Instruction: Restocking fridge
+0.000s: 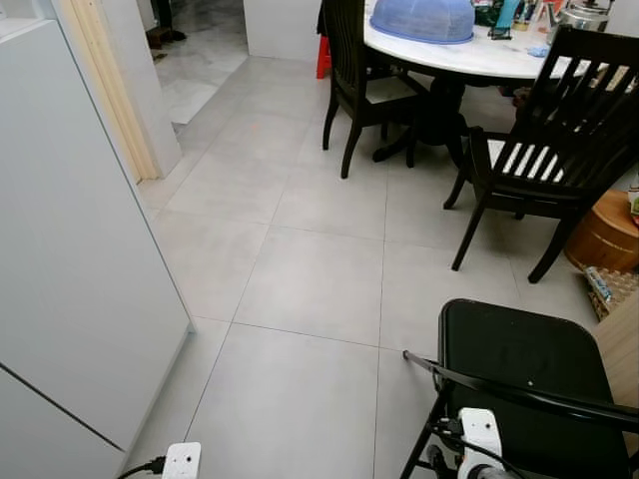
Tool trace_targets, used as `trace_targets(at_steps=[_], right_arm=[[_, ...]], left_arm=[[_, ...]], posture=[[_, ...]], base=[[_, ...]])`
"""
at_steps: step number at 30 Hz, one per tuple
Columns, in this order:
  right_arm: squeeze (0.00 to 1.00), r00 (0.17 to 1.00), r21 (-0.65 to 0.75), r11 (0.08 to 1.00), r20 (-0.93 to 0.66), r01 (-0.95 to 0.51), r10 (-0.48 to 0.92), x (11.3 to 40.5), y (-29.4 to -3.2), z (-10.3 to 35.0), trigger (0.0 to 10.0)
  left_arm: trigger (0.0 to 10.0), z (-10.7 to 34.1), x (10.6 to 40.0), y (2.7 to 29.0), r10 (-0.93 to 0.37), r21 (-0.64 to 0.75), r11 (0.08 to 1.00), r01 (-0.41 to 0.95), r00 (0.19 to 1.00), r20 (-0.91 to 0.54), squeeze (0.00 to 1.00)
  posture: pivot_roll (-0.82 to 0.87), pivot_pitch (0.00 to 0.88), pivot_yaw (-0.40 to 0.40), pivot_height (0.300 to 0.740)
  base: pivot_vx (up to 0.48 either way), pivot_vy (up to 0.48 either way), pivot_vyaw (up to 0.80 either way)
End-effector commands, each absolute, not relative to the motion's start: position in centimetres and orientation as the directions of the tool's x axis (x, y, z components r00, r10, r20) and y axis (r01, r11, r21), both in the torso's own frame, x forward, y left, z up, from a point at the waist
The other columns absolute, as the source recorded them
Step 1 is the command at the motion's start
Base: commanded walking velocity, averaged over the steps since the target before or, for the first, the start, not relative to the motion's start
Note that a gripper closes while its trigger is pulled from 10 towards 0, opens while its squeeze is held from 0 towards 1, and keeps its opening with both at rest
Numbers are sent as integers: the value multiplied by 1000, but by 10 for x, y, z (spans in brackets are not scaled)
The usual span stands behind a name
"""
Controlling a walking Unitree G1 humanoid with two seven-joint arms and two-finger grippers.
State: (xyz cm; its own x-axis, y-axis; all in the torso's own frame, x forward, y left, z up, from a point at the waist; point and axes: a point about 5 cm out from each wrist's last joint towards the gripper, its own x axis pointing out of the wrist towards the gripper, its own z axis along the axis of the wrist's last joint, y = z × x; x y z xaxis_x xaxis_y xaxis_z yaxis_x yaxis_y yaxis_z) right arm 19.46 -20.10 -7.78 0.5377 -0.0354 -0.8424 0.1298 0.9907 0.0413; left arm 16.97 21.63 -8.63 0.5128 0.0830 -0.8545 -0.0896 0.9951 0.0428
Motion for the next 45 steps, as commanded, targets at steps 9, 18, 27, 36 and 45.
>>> trace_targets(at_steps=[9,18,27,36,45], right_arm=[[0,543,55,993,-840,108,-12,196,-199,-77,10000],[0,538,78,990,-843,115,4,195,-198,-78,10000],[0,531,90,990,-847,105,21,192,-198,-79,10000],[0,527,94,991,-849,94,31,190,-197,-80,10000],[0,528,95,991,-849,94,31,190,-198,-80,10000]], left_arm=[[10000,-87,168,218,90,67,996,-63,500,-861,0],[10000,-87,168,217,88,69,996,-57,497,-863,0],[10000,-88,166,217,86,76,996,-42,492,-866,0],[10000,-89,164,217,84,80,996,-30,485,-870,0],[10000,-89,164,217,83,84,996,-20,482,-872,0]], posture=[[72,0,-36,740],[67,0,-35,740],[53,0,-30,740],[45,0,-32,740],[41,0,-33,740]], base=[[0,0,178],[0,0,800],[0,0,800],[0,0,800],[0,0,800]])
